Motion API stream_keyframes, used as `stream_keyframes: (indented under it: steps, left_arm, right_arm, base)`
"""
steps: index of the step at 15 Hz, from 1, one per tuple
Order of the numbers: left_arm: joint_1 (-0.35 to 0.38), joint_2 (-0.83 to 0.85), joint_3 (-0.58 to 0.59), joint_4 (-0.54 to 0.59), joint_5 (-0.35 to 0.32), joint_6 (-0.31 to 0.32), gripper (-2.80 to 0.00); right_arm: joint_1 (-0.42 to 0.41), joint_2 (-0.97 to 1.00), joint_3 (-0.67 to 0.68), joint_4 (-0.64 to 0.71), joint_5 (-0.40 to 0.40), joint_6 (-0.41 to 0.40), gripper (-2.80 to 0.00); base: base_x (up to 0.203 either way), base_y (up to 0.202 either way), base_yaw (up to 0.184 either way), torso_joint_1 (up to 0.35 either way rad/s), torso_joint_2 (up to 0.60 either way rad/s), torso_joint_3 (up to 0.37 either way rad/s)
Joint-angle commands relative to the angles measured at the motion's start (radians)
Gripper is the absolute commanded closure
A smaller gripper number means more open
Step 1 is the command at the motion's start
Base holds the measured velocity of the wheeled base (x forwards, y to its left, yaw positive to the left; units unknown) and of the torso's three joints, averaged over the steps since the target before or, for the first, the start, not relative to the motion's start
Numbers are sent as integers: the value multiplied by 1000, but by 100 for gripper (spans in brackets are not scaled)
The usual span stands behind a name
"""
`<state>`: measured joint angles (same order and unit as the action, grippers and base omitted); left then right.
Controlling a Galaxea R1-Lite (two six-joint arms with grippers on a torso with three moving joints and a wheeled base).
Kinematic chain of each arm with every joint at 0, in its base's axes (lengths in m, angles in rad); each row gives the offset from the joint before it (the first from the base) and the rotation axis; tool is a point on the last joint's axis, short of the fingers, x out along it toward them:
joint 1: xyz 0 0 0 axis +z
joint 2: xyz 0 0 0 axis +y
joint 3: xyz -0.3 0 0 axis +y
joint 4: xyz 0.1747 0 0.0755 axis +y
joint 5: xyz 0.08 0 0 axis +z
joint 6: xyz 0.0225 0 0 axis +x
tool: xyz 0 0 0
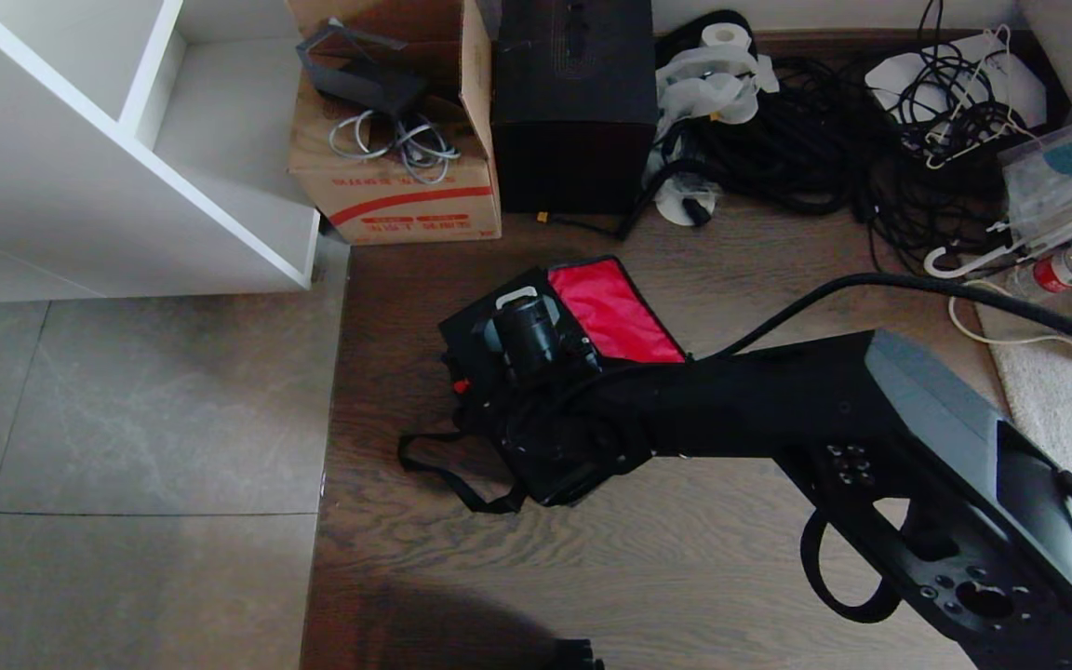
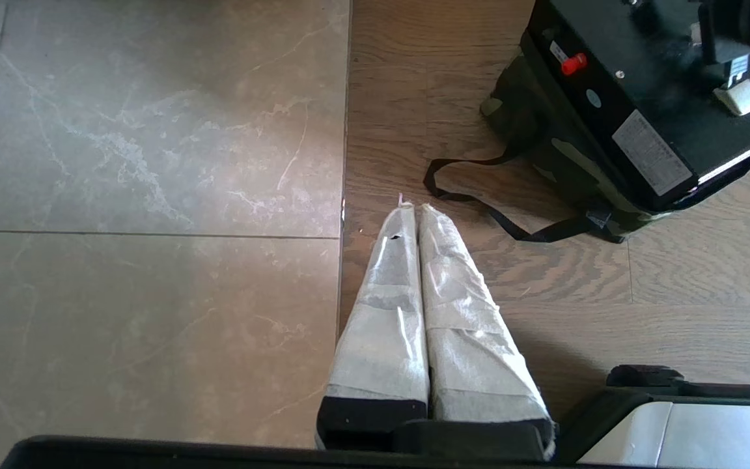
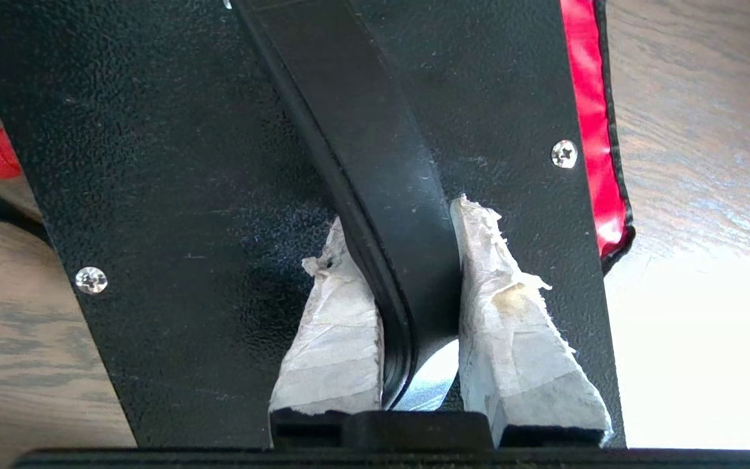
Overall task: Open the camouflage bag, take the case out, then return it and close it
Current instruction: Place the black box back
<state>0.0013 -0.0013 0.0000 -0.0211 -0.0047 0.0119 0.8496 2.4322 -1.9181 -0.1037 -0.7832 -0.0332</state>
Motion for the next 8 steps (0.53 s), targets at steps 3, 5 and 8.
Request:
stream_keyframes:
  steps: [3, 5, 8]
  left_arm:
    - [0, 0, 9, 0, 0, 0, 0]
    - [0, 0, 10, 0, 0, 0, 0]
    - [0, 0, 11, 0, 0, -1, 0]
  right_arm:
    - [0, 34, -9, -20, -7, 1, 0]
    - [1, 52, -6, -32, -5, -2, 0]
    - [23, 64, -9, -56, -2, -3, 0]
  base:
    - [0, 0, 0, 0, 0, 0]
    - [0, 0, 0, 0, 0, 0]
    - [0, 0, 0, 0, 0, 0]
